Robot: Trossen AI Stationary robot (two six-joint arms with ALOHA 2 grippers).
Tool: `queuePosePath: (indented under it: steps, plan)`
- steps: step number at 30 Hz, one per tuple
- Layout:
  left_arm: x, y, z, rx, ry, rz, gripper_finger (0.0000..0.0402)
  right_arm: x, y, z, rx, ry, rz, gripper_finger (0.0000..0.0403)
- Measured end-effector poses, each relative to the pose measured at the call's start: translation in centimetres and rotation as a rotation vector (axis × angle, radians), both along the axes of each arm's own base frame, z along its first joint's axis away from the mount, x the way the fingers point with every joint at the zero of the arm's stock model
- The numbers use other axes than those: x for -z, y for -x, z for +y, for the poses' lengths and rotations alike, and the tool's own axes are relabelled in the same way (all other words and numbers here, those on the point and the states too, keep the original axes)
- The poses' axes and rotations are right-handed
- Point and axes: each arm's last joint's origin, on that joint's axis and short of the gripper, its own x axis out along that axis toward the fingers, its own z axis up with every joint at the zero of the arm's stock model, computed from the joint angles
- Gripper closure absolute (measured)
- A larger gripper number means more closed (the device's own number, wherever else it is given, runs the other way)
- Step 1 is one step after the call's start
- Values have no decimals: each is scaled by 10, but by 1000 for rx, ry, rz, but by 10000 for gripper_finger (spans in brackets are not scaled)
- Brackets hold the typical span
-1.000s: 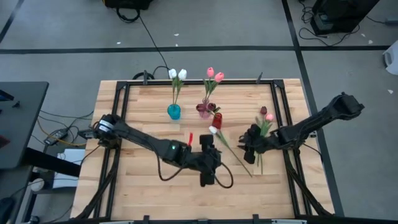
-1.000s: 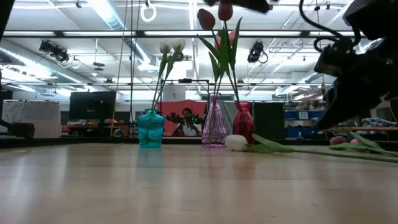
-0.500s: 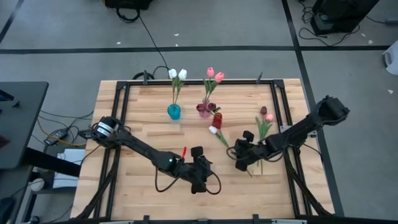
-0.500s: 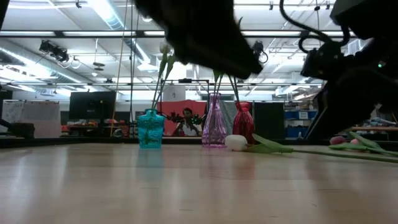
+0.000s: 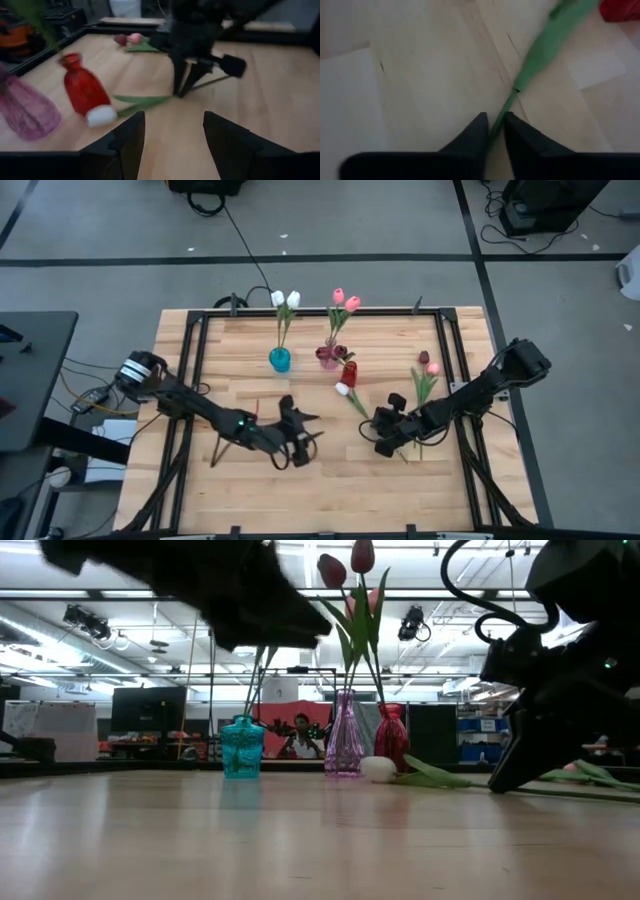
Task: Sort flowers into vase by color
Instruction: Put the white tulip into the blue vase
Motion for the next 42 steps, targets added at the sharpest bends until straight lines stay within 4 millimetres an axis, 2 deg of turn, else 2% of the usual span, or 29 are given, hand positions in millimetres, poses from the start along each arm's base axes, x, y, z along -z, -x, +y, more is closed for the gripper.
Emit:
queuePosePath:
  steps: [4, 11, 17, 22, 28, 31, 36, 42]
  plan:
    - [12, 12, 8, -41, 116, -111, 195, -2, 0, -1, -15, 4, -1, 391]
    - [30, 9, 4, 9, 279, -197, 195, -10, 3, -4, -15, 19, -24, 397]
    - [38, -8, -5, 68, 301, -190, 195, -33, 3, -6, -2, 64, -153, 398]
    - [40, -16, -4, 30, 286, -207, 195, -55, 1, -4, 14, 144, -319, 399]
    - [26, -33, 3, 3, 232, -319, 195, -81, -10, 8, -130, 157, -533, 399]
    - [17, -41, 4, 31, 151, -343, 195, -91, -16, 12, -201, 147, -638, 399]
    - [2, -60, 0, 99, 44, -358, 195, -99, -17, 16, -247, 158, -726, 399]
    - [-6, -68, -2, 98, -31, -350, 195, -104, -19, 20, -299, 137, -788, 398]
